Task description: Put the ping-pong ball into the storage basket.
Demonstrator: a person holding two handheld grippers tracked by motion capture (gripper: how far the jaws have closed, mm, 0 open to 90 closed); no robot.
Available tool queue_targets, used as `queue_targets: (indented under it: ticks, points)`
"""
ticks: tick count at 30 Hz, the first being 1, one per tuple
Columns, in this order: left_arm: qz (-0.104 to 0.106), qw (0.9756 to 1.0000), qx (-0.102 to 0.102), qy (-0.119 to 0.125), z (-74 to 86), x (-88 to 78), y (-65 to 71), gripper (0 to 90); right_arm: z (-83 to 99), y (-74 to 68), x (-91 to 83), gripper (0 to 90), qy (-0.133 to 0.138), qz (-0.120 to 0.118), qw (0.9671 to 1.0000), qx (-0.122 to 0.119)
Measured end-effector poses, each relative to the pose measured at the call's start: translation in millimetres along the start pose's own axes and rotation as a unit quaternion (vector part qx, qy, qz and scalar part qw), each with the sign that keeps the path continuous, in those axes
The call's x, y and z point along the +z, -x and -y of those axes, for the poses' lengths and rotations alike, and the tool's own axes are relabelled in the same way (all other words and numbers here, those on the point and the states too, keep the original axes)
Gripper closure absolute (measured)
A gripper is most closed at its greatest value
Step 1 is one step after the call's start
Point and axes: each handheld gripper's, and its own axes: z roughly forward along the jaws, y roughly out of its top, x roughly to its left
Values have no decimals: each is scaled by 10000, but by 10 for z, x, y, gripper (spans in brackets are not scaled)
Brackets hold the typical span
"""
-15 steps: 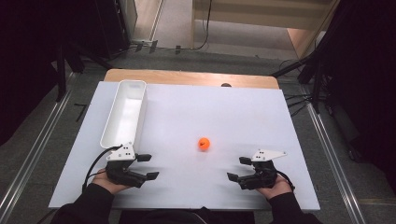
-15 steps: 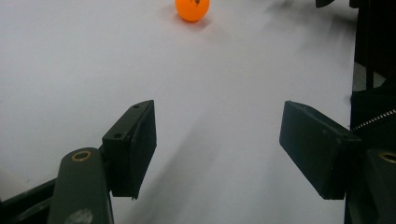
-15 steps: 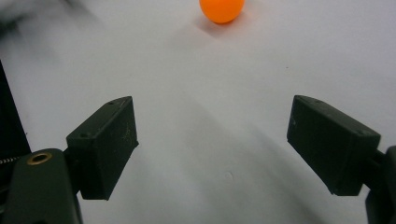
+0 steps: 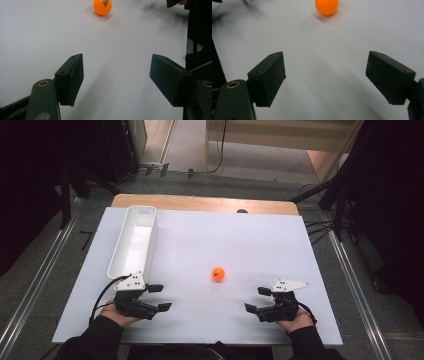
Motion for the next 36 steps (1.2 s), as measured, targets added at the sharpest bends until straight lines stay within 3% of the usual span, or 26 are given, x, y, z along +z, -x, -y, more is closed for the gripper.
queue_targets:
  ticks: [4, 25, 36]
  points:
    - [71, 10000, -24, 14, -5, 9, -3, 278, 9, -7, -20, 146, 100, 27, 9999, -1]
    - [-20, 9999, -57, 160, -51, 29, -9, 278, 58, -36, -61, 146, 102, 105, 9999, 28]
    - [35, 10000, 10, 78, -31, 31, 20, 278, 48, -67, -49, 146, 82, 53, 9999, -25]
